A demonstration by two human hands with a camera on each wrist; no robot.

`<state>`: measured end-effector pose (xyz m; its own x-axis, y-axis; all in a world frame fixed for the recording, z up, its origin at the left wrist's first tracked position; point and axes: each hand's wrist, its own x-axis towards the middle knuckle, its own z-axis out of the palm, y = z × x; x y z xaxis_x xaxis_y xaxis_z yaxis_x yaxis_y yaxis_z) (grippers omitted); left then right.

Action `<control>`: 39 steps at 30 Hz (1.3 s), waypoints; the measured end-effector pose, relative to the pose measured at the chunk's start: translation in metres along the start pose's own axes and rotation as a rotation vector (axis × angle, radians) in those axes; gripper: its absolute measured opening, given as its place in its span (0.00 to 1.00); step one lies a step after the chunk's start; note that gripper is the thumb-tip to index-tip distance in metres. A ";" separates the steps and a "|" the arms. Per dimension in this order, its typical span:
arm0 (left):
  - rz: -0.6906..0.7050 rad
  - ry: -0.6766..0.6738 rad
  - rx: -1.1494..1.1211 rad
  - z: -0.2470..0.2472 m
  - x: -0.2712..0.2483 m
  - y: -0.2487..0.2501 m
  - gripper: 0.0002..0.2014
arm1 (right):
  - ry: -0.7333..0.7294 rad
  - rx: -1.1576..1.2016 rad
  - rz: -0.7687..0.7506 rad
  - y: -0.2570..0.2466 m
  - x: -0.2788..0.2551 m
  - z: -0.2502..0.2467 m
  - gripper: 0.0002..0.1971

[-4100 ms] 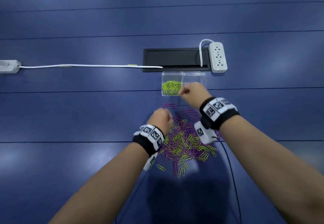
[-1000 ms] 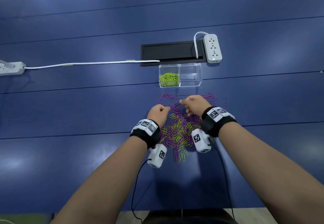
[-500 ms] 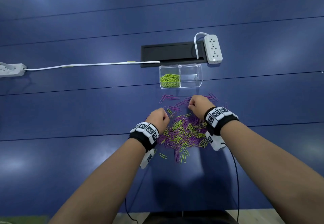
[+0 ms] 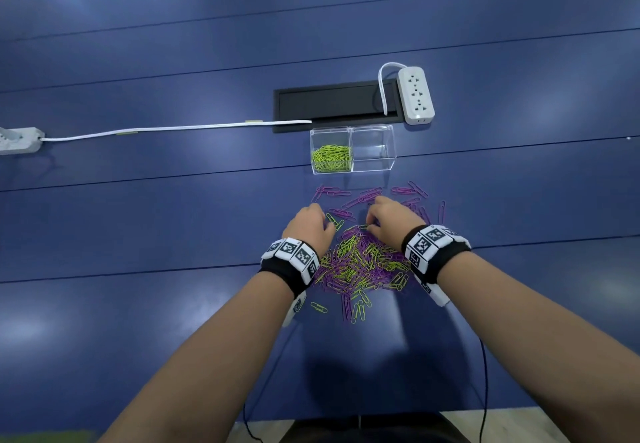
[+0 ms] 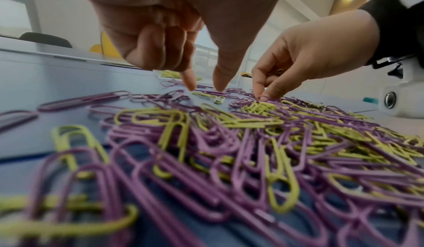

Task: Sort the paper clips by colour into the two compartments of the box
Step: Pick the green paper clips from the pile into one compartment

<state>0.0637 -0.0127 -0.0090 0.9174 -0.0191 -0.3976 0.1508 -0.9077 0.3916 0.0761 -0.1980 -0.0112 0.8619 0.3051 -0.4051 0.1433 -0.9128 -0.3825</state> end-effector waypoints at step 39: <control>0.180 0.202 -0.098 -0.061 0.081 0.051 0.10 | 0.034 0.145 -0.042 -0.012 -0.001 -0.003 0.07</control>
<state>0.1682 -0.0349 0.0294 0.9860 -0.0833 -0.1445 0.0047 -0.8522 0.5233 0.0755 -0.1882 -0.0035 0.8727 0.3308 -0.3590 0.1101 -0.8498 -0.5154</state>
